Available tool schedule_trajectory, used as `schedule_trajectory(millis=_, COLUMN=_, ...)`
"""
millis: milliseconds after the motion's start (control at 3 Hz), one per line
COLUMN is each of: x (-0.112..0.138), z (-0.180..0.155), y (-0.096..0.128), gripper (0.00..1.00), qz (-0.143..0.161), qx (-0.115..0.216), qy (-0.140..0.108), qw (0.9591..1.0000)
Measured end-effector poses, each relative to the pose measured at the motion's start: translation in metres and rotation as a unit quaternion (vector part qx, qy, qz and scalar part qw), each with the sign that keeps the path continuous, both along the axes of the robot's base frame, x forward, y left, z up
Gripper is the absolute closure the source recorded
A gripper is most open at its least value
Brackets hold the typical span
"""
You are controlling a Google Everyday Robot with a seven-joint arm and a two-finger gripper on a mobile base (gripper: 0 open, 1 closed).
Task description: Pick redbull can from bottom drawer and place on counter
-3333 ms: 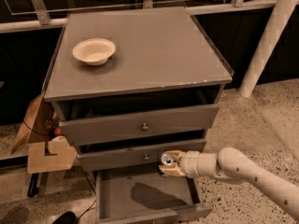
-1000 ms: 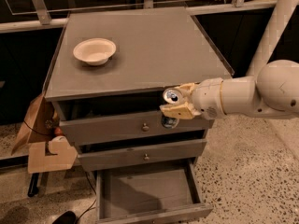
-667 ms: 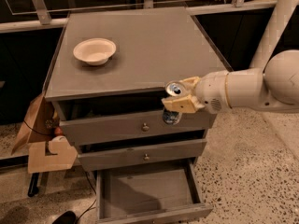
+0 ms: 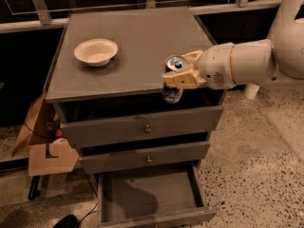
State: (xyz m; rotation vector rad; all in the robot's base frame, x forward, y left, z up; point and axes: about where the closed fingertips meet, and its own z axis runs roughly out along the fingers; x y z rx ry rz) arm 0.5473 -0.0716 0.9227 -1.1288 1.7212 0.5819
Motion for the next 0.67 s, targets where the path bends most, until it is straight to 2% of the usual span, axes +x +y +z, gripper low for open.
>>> schedule_trajectory(millis=333, x=0.022, z=0.025, y=0.010, gripper=1.00, qz=0.011, qx=-0.007, qy=-0.029, qw=0.9995)
schedule_trajectory(millis=667, x=0.043, z=0.042, y=0.018, gripper=1.00, qz=0.016, qx=-0.012, qy=-0.041, qw=0.9990)
